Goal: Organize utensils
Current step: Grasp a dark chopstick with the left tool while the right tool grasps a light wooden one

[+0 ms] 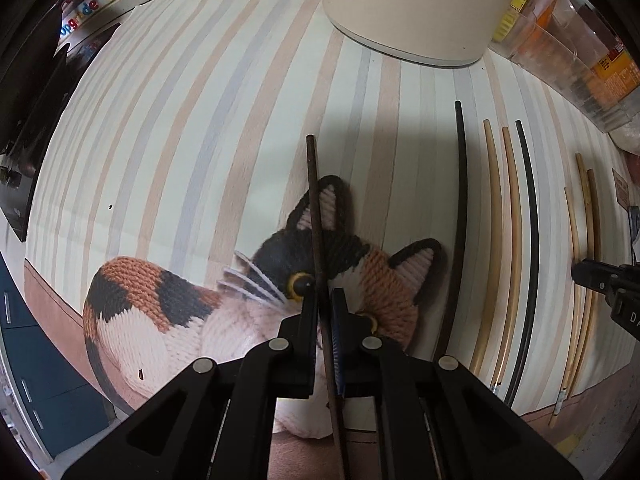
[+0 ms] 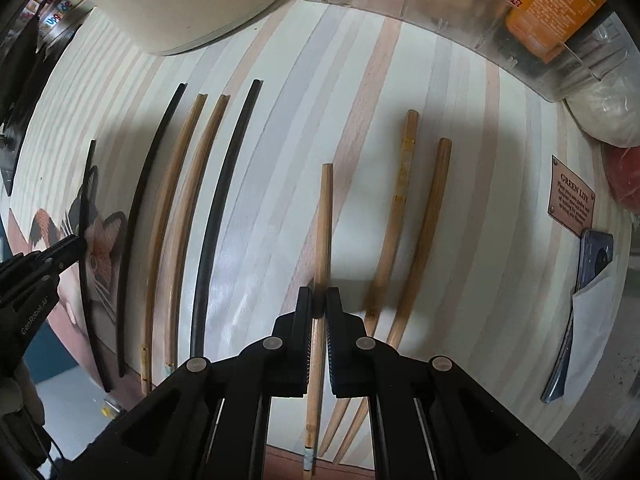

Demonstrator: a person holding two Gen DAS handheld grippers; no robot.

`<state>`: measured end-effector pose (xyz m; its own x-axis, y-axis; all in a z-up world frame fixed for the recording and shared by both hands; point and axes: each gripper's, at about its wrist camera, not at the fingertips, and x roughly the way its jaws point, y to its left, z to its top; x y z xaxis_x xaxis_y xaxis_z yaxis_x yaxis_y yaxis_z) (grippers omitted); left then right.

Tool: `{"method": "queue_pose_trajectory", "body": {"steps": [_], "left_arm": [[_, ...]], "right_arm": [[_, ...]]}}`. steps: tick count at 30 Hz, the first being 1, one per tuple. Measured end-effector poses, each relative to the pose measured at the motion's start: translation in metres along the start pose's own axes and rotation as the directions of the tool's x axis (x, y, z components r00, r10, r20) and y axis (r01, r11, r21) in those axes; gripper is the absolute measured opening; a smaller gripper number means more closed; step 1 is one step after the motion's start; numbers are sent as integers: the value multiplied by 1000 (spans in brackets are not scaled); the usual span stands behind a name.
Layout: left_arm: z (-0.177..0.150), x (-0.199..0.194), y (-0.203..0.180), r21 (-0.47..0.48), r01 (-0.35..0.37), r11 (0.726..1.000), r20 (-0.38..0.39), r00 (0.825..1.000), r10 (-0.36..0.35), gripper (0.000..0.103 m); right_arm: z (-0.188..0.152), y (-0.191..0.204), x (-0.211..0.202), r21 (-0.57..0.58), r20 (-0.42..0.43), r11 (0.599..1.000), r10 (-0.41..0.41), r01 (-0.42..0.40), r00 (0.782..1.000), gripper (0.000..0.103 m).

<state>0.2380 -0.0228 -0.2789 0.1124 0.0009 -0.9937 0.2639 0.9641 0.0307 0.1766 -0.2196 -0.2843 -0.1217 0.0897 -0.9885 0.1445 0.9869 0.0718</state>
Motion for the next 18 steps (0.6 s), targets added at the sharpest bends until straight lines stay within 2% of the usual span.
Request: {"method": "queue_pose_trajectory", "body": {"steps": [5, 9, 18], "left_arm": [[-10, 1, -1, 0, 4, 1000, 3, 1000, -4, 5], [8, 0, -2, 3, 2, 1000, 2, 1000, -2, 5], [11, 1, -4, 4, 4, 1000, 1, 1000, -4, 5]], "right_arm": [[5, 0, 1, 13, -11, 1000, 12, -12, 1000, 7], [8, -5, 0, 17, -21, 1000, 18, -17, 1000, 7], [8, -6, -1, 27, -26, 999, 21, -20, 999, 7]]}}
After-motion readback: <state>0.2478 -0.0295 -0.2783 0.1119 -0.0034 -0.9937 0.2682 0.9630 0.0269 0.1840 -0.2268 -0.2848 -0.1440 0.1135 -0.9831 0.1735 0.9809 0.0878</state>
